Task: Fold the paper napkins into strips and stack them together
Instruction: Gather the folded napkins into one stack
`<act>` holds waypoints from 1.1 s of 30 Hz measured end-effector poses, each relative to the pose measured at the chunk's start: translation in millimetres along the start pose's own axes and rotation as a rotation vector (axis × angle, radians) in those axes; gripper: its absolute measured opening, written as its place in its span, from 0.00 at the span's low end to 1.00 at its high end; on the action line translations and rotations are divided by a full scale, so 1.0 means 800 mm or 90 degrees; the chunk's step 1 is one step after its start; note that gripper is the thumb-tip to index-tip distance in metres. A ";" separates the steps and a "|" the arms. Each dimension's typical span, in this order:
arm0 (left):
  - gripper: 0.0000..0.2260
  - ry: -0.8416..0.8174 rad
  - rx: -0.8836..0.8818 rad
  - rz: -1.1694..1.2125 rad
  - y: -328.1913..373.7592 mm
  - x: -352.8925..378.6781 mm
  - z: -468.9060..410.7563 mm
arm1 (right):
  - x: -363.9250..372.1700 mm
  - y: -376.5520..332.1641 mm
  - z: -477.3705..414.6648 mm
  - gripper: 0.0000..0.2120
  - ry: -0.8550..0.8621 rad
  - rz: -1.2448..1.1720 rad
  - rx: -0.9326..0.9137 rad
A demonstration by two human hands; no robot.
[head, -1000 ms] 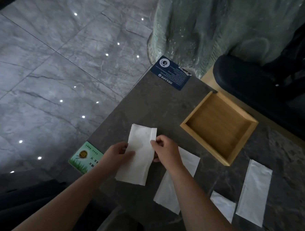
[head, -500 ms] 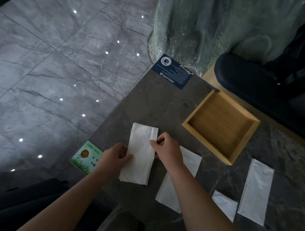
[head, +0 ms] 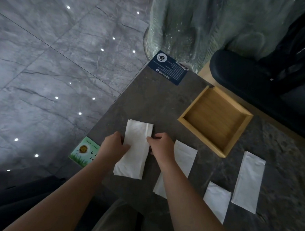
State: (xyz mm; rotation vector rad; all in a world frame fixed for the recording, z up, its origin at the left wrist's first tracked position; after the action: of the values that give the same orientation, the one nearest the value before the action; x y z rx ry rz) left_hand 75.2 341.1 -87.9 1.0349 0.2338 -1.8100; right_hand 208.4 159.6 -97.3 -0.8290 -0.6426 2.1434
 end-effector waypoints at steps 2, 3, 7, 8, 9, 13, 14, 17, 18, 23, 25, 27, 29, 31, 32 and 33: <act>0.10 -0.007 -0.005 0.012 -0.003 0.003 0.000 | 0.005 0.005 0.001 0.20 -0.022 -0.061 0.037; 0.10 -0.009 -0.004 0.010 -0.004 0.004 -0.002 | 0.007 0.005 -0.001 0.18 -0.038 -0.085 0.048; 0.11 -0.007 -0.007 0.010 -0.006 0.006 -0.004 | 0.014 -0.006 -0.003 0.12 -0.105 -0.073 0.044; 0.11 -0.008 -0.007 0.008 -0.006 0.006 -0.003 | 0.017 -0.010 -0.003 0.12 -0.117 -0.048 0.029; 0.11 -0.006 -0.006 0.008 -0.005 0.005 -0.002 | 0.019 -0.014 -0.002 0.12 -0.124 -0.021 0.013; 0.16 -0.003 0.026 0.021 0.002 0.005 0.003 | 0.018 -0.036 0.009 0.11 -0.139 0.039 -0.076; 0.18 -0.005 0.037 0.039 0.004 0.006 0.006 | 0.016 -0.040 0.015 0.11 -0.148 0.032 -0.082; 0.29 -0.011 0.094 0.157 0.016 0.001 0.017 | 0.001 -0.048 0.031 0.09 -0.160 -0.053 -0.072; 0.32 -0.044 0.102 0.235 0.022 0.000 0.021 | -0.007 -0.049 0.037 0.09 -0.163 -0.095 -0.065; 0.29 -0.305 0.072 0.555 0.064 0.019 0.056 | -0.045 -0.044 0.057 0.10 -0.191 -0.252 -0.032; 0.24 -0.384 0.063 0.604 0.083 0.027 0.072 | -0.063 -0.036 0.061 0.12 -0.186 -0.292 -0.026; 0.24 -0.414 0.062 0.597 0.098 0.040 0.084 | -0.085 -0.023 0.065 0.10 -0.172 -0.333 -0.015; 0.23 -0.420 0.062 0.561 0.109 0.057 0.093 | -0.110 -0.003 0.068 0.07 -0.138 -0.336 -0.018; 0.20 -0.407 0.062 0.500 0.118 0.077 0.102 | -0.136 0.017 0.071 0.05 -0.094 -0.305 -0.035; 0.18 -0.388 0.061 0.458 0.121 0.087 0.107 | -0.148 0.027 0.071 0.05 -0.069 -0.276 -0.049; 0.17 -0.365 0.059 0.414 0.123 0.095 0.109 | -0.157 0.035 0.071 0.06 -0.047 -0.243 -0.062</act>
State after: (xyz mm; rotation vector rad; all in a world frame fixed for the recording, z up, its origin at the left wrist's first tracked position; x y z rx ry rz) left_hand 98.6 193.4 -62.2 0.5200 -0.4885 -1.4370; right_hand 219.8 34.5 -33.3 -0.6208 -0.8736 1.8140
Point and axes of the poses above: each hand's wrist, its own z-axis away from the middle knuckle, its own x-axis out of the palm, y = z × x, the point moved 10 cm from there along -z, towards the middle knuckle, and after that the axes turned 11 degrees about -z, right-handed, at the moved point
